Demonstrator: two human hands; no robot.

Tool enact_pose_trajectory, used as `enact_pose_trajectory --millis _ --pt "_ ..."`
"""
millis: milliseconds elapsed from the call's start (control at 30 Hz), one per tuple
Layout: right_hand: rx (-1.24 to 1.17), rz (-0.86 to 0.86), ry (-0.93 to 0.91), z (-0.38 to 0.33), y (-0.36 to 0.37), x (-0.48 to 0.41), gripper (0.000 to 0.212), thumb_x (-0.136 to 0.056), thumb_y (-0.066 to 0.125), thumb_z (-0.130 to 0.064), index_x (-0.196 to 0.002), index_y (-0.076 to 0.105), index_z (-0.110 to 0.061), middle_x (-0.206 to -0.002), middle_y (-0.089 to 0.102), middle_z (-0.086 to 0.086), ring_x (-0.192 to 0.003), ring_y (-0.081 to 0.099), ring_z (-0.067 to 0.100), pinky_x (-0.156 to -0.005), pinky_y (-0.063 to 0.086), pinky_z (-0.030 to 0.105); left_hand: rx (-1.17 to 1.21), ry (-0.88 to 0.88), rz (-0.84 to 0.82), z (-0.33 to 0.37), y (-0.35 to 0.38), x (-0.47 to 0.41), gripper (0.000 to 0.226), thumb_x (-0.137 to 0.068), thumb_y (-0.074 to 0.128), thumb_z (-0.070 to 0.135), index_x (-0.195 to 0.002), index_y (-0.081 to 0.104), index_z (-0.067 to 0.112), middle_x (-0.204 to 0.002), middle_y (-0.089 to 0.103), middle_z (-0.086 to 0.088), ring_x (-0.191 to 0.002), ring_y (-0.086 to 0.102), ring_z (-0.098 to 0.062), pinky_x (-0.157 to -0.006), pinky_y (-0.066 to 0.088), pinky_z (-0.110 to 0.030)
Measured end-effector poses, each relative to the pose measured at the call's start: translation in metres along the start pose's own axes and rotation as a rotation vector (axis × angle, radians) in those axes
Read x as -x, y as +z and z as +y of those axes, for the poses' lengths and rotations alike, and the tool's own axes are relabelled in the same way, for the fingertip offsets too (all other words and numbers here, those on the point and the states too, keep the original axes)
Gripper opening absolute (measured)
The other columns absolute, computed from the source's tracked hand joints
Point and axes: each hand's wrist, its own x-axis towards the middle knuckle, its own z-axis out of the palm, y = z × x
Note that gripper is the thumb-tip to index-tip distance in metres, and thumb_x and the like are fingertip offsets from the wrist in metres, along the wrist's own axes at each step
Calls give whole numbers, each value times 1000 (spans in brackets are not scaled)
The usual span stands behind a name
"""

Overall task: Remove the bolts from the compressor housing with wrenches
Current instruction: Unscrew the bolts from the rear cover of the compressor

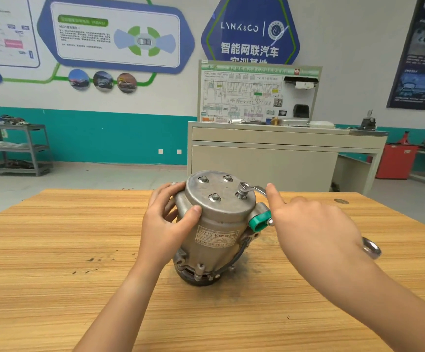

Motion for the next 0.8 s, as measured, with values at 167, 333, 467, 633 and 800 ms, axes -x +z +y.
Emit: enact_pose_trajectory --millis 167,333,467,633,800 --pt "1 -26 10 -11 -5 -2 65 -89 33 -2 -146 2 -5 -103 55 9 -90 62 28 -40 20 27 -14 5 3 1 5 -1 42 -79 71 7 -104 57 37 -130 48 1 -100 56 11 -83 48 -10" --pt "-101 436 7 20 29 1 41 -69 70 -1 -109 66 -3 -49 48 7 -31 44 22 -35 18 16 34 -23 -11 -2 -5 -3 41 -79 69 6 -105 59 36 -131 49 5 -99 58 12 -84 53 -18" --pt "-276 659 -126 38 58 -44 20 -79 63 -5 -95 70 4 -66 67 15 -56 65 28 -60 53 41 66 -27 -48 -1 -9 -8 40 -80 67 0 -105 60 30 -126 53 2 -96 61 9 -76 52 -14" --pt "-281 653 -373 25 50 -119 25 -72 69 4 -97 68 7 -97 68 21 -87 67 37 -79 48 56 68 -23 -78 0 -8 -12 39 -79 67 -2 -105 60 26 -123 56 -1 -97 62 6 -73 51 -13" --pt "-326 737 -495 4 43 -136 28 -76 64 0 -104 66 7 -101 68 19 -90 67 32 -80 49 52 64 -35 -88 -1 -11 -12 39 -80 67 0 -106 60 27 -124 57 0 -100 62 3 -77 53 -17"
